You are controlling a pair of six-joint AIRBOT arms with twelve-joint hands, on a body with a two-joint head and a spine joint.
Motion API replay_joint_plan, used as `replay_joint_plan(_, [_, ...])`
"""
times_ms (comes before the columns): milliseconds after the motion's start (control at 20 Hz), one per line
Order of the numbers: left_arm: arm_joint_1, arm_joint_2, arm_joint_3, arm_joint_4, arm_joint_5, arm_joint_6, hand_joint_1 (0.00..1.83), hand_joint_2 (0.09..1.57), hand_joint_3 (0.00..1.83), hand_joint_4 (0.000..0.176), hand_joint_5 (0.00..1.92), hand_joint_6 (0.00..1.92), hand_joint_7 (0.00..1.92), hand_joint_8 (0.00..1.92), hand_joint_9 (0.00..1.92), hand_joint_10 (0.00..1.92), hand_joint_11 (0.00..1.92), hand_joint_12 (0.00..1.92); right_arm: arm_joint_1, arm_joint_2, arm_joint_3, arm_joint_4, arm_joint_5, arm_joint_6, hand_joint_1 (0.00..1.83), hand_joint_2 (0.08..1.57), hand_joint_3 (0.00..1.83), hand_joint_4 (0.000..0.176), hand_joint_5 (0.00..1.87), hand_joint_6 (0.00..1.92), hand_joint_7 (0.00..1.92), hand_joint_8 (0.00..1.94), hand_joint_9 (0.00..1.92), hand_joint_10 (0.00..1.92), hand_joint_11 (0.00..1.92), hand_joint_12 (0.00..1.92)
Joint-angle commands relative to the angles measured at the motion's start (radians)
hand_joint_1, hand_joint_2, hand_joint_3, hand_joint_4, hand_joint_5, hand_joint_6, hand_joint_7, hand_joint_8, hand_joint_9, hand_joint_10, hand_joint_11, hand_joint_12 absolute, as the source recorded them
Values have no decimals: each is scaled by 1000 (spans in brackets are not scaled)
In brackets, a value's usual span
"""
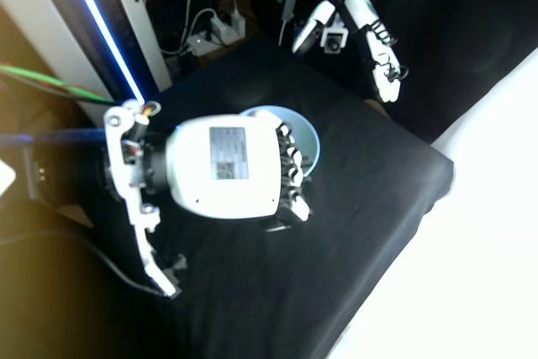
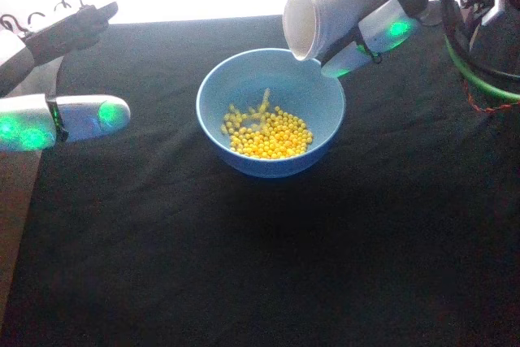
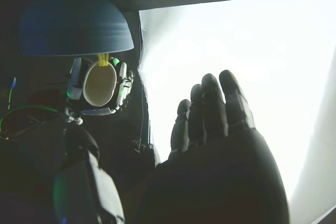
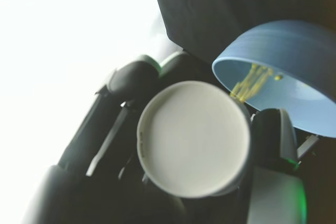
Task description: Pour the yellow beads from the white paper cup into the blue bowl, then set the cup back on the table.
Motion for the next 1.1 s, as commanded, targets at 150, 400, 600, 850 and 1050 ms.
replay_joint_plan(150, [-12,1,8,-20,-119,-8,383,822,0,79,130,2,201,3,263,3,12,464,21,8,-2,45,67,4,1264,1005,0,8,1352,230,1227,659,1294,546,987,1452])
replay_joint_plan(400, [-12,0,7,-26,-124,-8,370,818,0,71,137,3,225,8,273,6,15,476,21,40,-13,119,74,4,1252,1023,0,33,1290,445,1150,697,1194,507,890,1439])
replay_joint_plan(600, [-11,-1,5,-29,-126,-8,371,830,3,78,131,2,190,0,279,6,6,476,16,100,-14,261,139,4,1147,1057,2,0,1123,731,1175,577,1008,1373,885,1903])
replay_joint_plan(850, [-7,-1,3,-32,-129,-8,375,851,1,39,121,0,195,0,281,0,0,578,-133,125,16,598,315,3,1140,1108,2,0,998,952,1120,230,1062,110,557,1203])
replay_joint_plan(1050, [-4,-1,2,-35,-129,-9,371,867,7,47,107,0,189,0,258,0,0,585,-284,111,42,864,461,3,1208,1072,0,12,1083,883,1150,487,1021,9,408,1117])
